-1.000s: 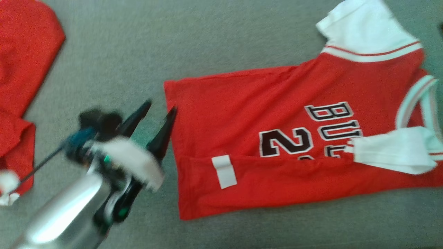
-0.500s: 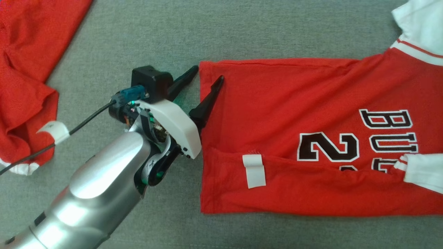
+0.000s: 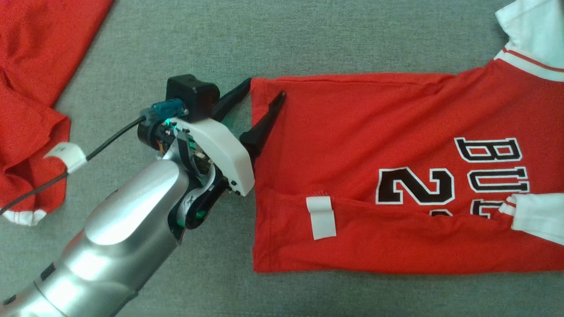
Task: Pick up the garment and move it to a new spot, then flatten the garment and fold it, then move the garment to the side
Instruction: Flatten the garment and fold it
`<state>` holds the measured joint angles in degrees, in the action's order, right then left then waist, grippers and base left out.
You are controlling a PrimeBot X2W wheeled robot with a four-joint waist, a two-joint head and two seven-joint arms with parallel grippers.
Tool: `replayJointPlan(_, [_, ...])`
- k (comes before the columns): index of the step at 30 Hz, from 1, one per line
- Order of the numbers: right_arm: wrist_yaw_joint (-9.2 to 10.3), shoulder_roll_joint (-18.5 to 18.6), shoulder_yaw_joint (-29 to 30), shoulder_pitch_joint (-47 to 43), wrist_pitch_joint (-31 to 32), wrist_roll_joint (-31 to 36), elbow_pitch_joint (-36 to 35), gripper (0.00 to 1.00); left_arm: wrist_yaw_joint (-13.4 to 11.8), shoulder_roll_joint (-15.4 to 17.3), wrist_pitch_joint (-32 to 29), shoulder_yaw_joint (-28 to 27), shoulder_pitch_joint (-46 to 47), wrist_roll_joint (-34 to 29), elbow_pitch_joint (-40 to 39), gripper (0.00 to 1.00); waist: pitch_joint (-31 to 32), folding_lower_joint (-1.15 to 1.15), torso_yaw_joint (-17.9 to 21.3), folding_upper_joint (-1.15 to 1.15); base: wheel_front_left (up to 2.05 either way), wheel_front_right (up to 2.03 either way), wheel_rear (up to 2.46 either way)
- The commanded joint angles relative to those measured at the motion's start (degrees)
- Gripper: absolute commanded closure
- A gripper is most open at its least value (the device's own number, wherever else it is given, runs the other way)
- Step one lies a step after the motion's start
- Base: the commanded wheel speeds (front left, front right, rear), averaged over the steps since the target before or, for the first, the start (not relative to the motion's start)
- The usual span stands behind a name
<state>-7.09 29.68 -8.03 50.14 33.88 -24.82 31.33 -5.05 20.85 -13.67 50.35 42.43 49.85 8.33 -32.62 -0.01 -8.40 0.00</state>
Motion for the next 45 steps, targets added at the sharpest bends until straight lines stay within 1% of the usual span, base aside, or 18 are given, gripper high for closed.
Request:
replayJointPlan(1, [-0.4, -0.14, -2.15, -1.13, 0.99, -0.91, -0.6, 0.57, 0.24, 1.63, -1.45, -0.27, 0.3, 0.27, -0.1, 0.04, 0.05, 0.01, 0.07, 0.0, 0.0, 0.0, 0.0])
replayJointPlan(2, [-0.4, -0.16, -2.68, -1.09, 0.96, -1.55, -0.58, 0.99, 0.59, 1.45, -1.68, -0.01, 0.39, 0.39, -0.09, 0.71, 0.12, 0.01, 0.15, 0.0, 0.0, 0.0, 0.0])
replayJointPlan(3, [-0.4, -0.2, -3.62, -1.05, 0.84, -2.35, -0.84, 1.0, 1.14, 1.34, -2.04, 0.38, 0.47, 0.54, -0.11, 1.0, 0.27, 0.01, 0.25, 0.0, 0.0, 0.0, 0.0])
replayJointPlan(5, [-0.4, -0.13, -3.6, -0.25, -1.62, -3.39, -1.27, 1.0, 1.86, 1.41, -2.02, 0.47, 0.69, 0.73, -0.39, 1.0, 0.59, 0.01, 0.52, 0.0, 0.0, 0.0, 0.0])
replayJointPlan(10, [-0.4, -0.31, -0.68, 3.19, -8.35, -3.18, -0.3, 1.0, -0.6, 3.11, 1.7, -3.94, 2.02, 0.57, 0.0, 1.0, 2.2, 0.01, 1.82, 0.0, 0.0, 0.0, 0.0])
replayJointPlan(14, [-0.4, 0.18, -0.14, 3.81, -9.77, -4.4, -0.21, 1.0, -1.48, 4.58, 3.39, -6.58, 1.58, 1.68, -0.81, 1.0, 4.43, 0.01, 3.31, 0.0, 0.0, 0.0, 0.0])
replayJointPlan(17, [-0.4, 0.76, -1.02, 1.87, -9.84, -6.53, -1.98, 1.0, -1.54, 5.16, 3.65, -6.96, -0.04, 2.66, -2.19, 1.0, 6.02, 0.01, 4.49, 0.0, 0.0, 0.0, 0.0])
replayJointPlan(21, [-0.4, 1.43, -2.27, -3.96, -10.49, -9.96, -6.75, 1.0, -2.34, 6.13, 5.06, -7.13, -4.17, 3.52, -4.88, 1.0, 8.41, 0.01, 6.66, 0.0, 0.0, 0.0, 0.0])
replayJointPlan(25, [-0.4, 2.52, -2.94, -13.11, -10.78, -12.95, -13.31, 1.0, -3.74, 8.31, 7.73, -8.03, -10.71, 4.75, -9.94, 1.0, 11.37, 0.01, 9.01, 0.0, 0.0, 0.0, 0.0])
replayJointPlan(26, [-0.4, 2.86, -2.81, -15.68, -10.57, -13.62, -14.95, 1.0, -4.23, 8.9, 8.33, -8.43, -12.7, 5.44, -11.53, 1.0, 12.06, 0.01, 9.53, 0.0, 0.0, 0.0, 0.0])
replayJointPlan(27, [-0.4, 3.43, -2.24, -20.81, -10.19, -14.61, -18.15, 1.0, -5.4, 10.52, 9.44, -9.02, -16.47, 6.08, -14.63, 1.0, 13.48, 0.01, 10.56, 0.0, 0.0, 0.0, 0.0])
replayJointPlan(30, [-0.4, 3.77, -0.62, -27.4, -9.42, -15.16, -22.27, 1.0, -7.52, 12.64, 10.85, -9.88, -21.76, 6.98, -18.93, 1.0, 14.93, 0.01, 11.95, 0.0, 0.0, 0.0, 0.0])
replayJointPlan(33, [-0.4, 2.83, 1.27, -32.07, -8.57, -15.23, -25.25, 1.0, -8.7, 13.66, 11.7, -10.41, -26.03, 8.58, -22.2, 1.0, 15.68, 0.01, 13.07, 0.0, 0.0, 0.0, 0.0])
replayJointPlan(40, [-0.4, -0.8, 2.64, -36.74, -6.46, -12.32, -26.85, 1.0, -10.09, 14.74, 11.66, -9.37, -29.75, 8.63, -22.69, 1.0, 16.07, 0.01, 14.38, 0.0, 0.0, 0.0, 0.0])
replayJointPlan(41, [-0.4, -1.43, 2.49, -37.12, -5.87, -11.75, -26.76, 1.0, -10.21, 14.68, 11.74, -9.22, -30.01, 8.57, -22.33, 0.95, 16.16, 0.01, 14.5, 0.0, 0.0, 0.0, 0.0])
replayJointPlan(42, [-0.4, -1.78, 2.13, -37.48, -5.23, -11.1, -26.86, 0.52, -10.44, 14.67, 11.81, -9.06, -30.2, 8.36, -21.88, 0.56, 16.23, 0.01, 14.57, 0.0, 0.0, 0.0, 0.0])
replayJointPlan(43, [-0.4, -1.75, 1.65, -37.77, -4.63, -10.12, -27.02, 0.0, -10.67, 14.86, 11.86, -8.82, -30.3, 7.86, -21.39, 0.0, 16.32, 0.01, 14.61, 0.0, 0.0, 0.0, 0.0])
replayJointPlan(45, [-0.4, -2.15, 1.71, -37.96, -3.87, -9.06, -27.18, 0.0, -11.53, 15.62, 12.53, -8.34, -30.19, 5.63, -20.02, 0.0, 16.52, 0.01, 14.68, 0.0, 0.0, 0.0, 0.0])
